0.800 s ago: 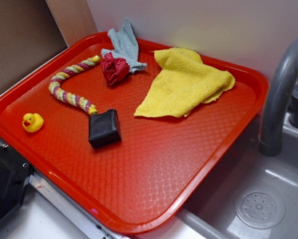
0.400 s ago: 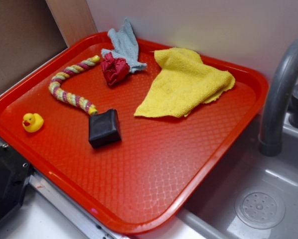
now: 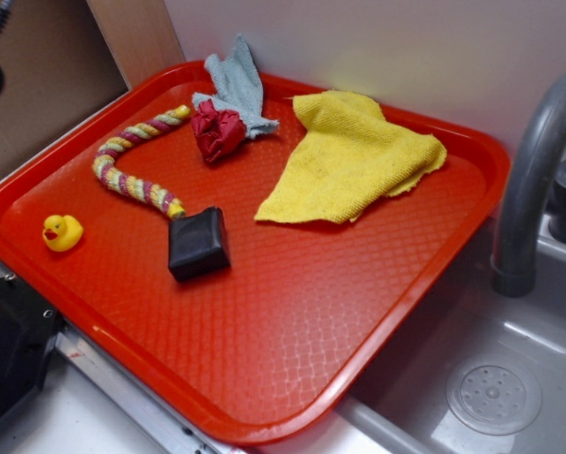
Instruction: Grab the yellow duck.
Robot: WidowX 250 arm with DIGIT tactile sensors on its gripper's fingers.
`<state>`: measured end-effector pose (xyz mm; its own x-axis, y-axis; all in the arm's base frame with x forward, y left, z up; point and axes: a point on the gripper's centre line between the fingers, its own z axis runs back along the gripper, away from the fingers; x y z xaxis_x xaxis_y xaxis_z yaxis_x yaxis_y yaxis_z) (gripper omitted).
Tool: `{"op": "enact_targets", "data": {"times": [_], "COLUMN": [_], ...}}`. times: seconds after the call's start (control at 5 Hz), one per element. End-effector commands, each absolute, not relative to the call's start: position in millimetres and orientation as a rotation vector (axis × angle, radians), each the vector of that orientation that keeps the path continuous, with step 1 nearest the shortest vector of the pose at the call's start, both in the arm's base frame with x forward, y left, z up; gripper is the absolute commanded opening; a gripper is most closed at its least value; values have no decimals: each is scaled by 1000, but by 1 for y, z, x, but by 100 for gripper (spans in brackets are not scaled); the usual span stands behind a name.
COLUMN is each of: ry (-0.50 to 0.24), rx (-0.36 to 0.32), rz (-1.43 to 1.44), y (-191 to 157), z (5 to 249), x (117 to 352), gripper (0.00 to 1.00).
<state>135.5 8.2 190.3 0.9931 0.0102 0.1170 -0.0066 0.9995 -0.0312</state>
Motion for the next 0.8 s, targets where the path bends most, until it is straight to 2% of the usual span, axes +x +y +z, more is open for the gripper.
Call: {"op": "enact_targets", "data": {"times": [0.0,0.2,0.6], "ry": [-78,-64,-12], "rx": [34,56,37], "rz": [57,37,41], "y": [42,35,41], "z": [153,135,101], "x": [148,147,152], "gripper": [100,100,100]}}
